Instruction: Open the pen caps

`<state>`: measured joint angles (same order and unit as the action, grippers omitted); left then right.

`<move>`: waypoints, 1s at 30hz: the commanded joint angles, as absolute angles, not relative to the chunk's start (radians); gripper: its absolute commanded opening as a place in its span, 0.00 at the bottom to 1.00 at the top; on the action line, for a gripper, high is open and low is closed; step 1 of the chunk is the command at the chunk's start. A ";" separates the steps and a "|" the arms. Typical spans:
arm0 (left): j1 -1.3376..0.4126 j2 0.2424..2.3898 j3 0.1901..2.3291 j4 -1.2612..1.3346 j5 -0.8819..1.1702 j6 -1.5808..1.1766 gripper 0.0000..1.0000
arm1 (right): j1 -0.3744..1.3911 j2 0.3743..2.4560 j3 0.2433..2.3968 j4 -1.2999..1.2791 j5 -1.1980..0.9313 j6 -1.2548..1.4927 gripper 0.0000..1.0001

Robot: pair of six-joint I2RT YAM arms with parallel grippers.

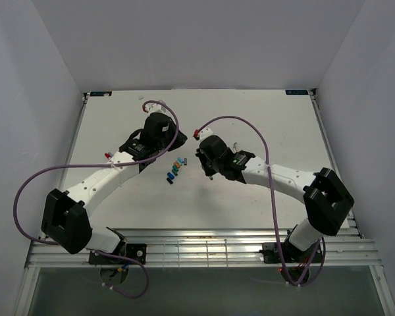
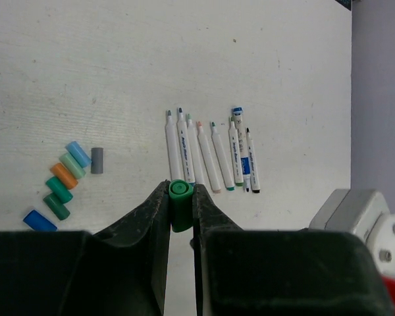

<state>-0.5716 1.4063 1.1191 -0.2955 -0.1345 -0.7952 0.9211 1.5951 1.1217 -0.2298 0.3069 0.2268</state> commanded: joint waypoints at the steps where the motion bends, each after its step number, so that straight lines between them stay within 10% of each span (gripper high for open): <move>1: -0.571 1.330 1.104 -0.276 -0.150 -0.715 0.00 | 0.847 1.493 1.075 -0.175 0.155 0.221 0.08; 24: -0.569 1.233 0.670 -0.391 -0.163 -0.951 0.00 | 0.258 1.422 0.917 -0.189 -0.069 0.178 0.08; 30: -0.569 1.302 0.676 -0.342 -0.152 -0.937 0.25 | 0.244 1.466 0.905 -0.158 -0.087 0.186 0.08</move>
